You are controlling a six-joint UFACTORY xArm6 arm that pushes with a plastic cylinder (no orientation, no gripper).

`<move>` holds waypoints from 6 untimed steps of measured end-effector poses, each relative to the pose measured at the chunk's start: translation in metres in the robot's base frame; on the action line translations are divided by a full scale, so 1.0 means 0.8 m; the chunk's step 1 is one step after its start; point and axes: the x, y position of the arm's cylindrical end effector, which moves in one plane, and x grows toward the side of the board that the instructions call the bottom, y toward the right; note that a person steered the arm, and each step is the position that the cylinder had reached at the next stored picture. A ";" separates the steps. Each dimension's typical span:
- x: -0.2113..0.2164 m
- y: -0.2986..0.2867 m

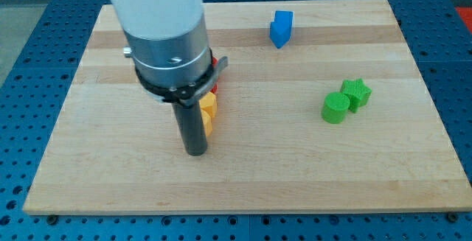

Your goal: Point your arm towards the green circle

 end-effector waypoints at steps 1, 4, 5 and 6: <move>0.001 0.048; -0.012 0.228; -0.027 0.273; -0.041 0.280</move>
